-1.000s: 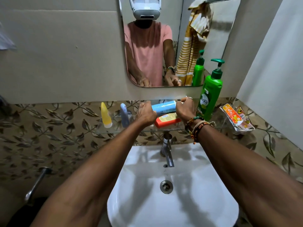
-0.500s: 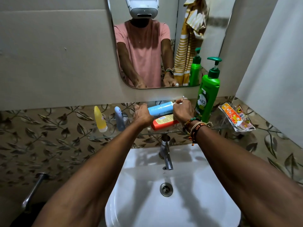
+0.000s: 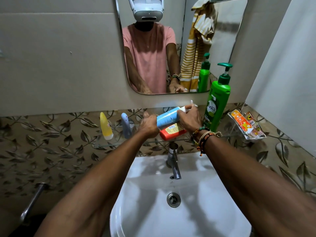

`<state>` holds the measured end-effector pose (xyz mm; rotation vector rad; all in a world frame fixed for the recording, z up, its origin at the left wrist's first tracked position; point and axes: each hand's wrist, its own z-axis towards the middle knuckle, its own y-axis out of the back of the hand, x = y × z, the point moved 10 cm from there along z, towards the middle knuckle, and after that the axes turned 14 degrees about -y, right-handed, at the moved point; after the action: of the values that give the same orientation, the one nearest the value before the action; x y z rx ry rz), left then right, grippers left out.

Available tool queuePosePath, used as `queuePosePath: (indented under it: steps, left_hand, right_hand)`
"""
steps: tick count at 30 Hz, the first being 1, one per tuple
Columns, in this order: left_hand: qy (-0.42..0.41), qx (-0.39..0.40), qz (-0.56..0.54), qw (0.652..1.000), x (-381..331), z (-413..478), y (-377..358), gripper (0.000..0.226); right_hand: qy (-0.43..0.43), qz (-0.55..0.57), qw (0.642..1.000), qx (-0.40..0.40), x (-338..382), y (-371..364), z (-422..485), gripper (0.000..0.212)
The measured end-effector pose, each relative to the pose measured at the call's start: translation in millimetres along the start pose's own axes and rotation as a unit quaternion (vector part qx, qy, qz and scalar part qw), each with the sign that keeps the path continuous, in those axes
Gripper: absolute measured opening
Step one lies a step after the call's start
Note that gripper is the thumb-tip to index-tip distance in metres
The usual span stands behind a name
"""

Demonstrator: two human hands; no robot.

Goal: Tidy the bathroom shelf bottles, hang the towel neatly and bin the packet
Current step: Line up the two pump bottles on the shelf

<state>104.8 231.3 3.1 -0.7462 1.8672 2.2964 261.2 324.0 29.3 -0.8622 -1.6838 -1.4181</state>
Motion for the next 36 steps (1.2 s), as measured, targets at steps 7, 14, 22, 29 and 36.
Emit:
queuePosePath:
  steps: [7, 14, 22, 29, 36]
  left_hand:
    - [-0.018, -0.036, -0.022, 0.999, 2, -10, 16, 0.054]
    - [-0.014, -0.088, -0.078, 0.993, 1, -22, 36, 0.057]
    - [-0.011, -0.136, -0.169, 0.976, -7, -45, 54, 0.051]
    - [-0.016, -0.134, -0.150, 0.979, -5, -64, 73, 0.050]
    - [-0.027, -0.127, -0.156, 0.979, -7, -68, 89, 0.046]
  right_hand:
    - [0.034, 0.059, 0.997, -0.047, 14, 13, -10, 0.028]
    - [0.062, 0.152, 0.985, -0.056, 37, 23, -30, 0.051]
    - [0.073, 0.171, 0.982, 0.040, 52, 2, -50, 0.066]
    - [0.109, 0.155, 0.980, 0.066, 70, -14, -63, 0.068]
    - [0.142, 0.122, 0.979, 0.076, 83, -28, -70, 0.066]
